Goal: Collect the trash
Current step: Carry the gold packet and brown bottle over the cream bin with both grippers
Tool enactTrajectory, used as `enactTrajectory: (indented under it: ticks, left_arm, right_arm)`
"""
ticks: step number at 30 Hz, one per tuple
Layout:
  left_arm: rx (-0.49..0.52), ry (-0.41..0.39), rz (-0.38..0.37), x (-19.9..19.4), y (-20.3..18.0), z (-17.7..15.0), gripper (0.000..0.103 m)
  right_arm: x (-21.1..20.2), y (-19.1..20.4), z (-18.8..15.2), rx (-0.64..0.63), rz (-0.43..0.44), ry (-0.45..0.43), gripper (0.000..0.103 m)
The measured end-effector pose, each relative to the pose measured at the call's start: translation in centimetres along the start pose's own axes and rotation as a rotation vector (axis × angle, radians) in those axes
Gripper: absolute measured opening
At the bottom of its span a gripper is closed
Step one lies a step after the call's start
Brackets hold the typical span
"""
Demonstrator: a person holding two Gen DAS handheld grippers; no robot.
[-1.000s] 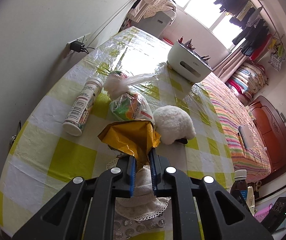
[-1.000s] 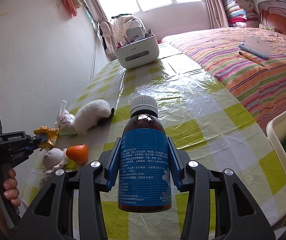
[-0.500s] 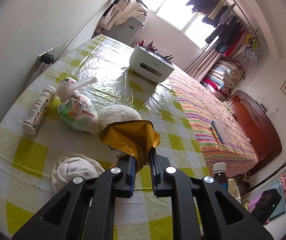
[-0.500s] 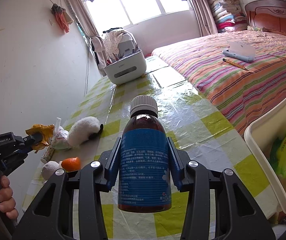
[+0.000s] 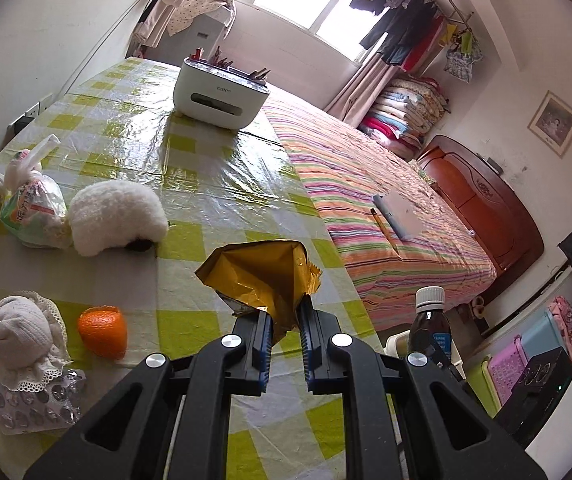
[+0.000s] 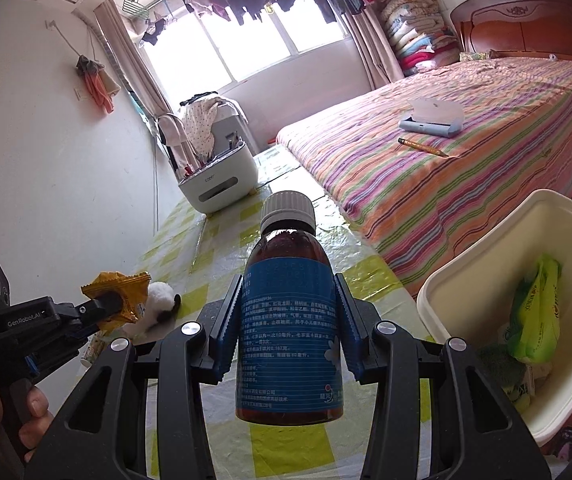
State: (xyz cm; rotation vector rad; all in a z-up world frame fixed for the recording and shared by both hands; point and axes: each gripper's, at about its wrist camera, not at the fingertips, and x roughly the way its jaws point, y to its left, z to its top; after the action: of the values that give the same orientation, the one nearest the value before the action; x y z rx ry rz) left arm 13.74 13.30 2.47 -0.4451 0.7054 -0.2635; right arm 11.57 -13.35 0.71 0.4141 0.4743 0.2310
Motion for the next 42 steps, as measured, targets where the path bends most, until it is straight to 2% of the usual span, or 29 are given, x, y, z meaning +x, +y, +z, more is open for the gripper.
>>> enactTrajectory:
  ticks: [9,13,27,36,42]
  left_arm:
    - [0.089,0.061,-0.068,3.2,-5.1,-1.5,0.012]
    - [0.088,0.107,-0.118,4.7,-6.7,-2.2,0.012]
    - [0.167,0.179,-0.177,7.7,-11.6,-4.8,0.012]
    - [0.212,0.226,-0.21,9.8,-14.7,-6.1,0.012]
    - [0.225,0.247,-0.203,11.0,-15.4,-6.5,0.012]
  right_arm:
    - [-1.6,-3.6,1.7,0.078,-0.038,-0.058,0.042]
    - [-2.7,-5.1,2.2,0.109,-0.07,-0.091,0.042]
    - [-5.4,-10.0,3.0,0.204,-0.198,-0.161,0.042]
    - [-5.9,-10.8,2.7,0.227,-0.227,-0.179,0.042]
    - [-6.6,-11.8,2.7,0.268,-0.242,-0.208,0.042]
